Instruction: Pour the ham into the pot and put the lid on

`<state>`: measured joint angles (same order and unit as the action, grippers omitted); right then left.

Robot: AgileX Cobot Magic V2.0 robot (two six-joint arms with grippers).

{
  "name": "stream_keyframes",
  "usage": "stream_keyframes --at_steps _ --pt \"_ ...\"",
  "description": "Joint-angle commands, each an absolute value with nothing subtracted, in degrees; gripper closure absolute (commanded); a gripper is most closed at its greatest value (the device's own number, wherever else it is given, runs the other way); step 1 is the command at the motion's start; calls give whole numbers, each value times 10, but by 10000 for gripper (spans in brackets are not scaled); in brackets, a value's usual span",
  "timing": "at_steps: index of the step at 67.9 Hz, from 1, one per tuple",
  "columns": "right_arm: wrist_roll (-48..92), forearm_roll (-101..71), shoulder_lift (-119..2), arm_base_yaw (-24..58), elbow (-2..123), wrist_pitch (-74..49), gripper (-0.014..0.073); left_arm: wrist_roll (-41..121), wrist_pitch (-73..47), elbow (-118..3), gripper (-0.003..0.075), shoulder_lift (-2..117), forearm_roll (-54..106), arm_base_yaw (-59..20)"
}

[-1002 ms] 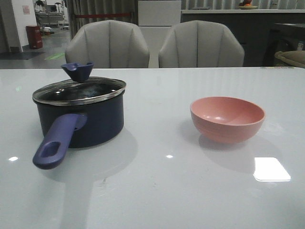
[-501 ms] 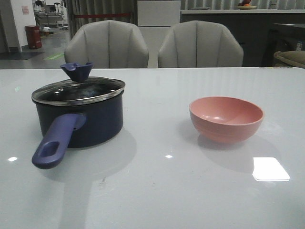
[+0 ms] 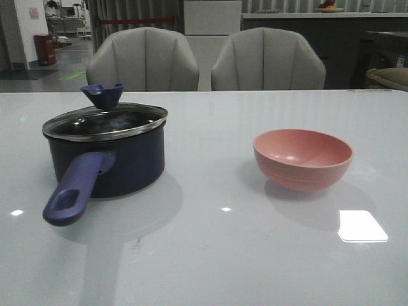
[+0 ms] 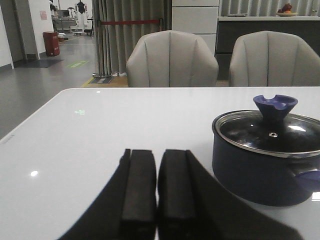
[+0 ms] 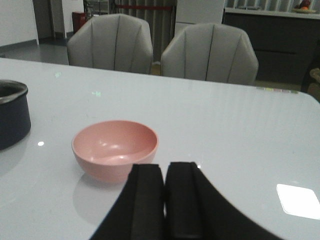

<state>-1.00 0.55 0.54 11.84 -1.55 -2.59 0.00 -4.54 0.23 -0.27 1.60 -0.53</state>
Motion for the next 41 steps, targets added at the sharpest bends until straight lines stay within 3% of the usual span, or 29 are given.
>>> stream_keyframes --at_steps 1,41 --pt "-15 10 17 113 -12 49 432 0 4 15 607 -13 17 -8" --pt "-15 0 17 81 -12 50 432 0 4 15 607 -13 17 -8"
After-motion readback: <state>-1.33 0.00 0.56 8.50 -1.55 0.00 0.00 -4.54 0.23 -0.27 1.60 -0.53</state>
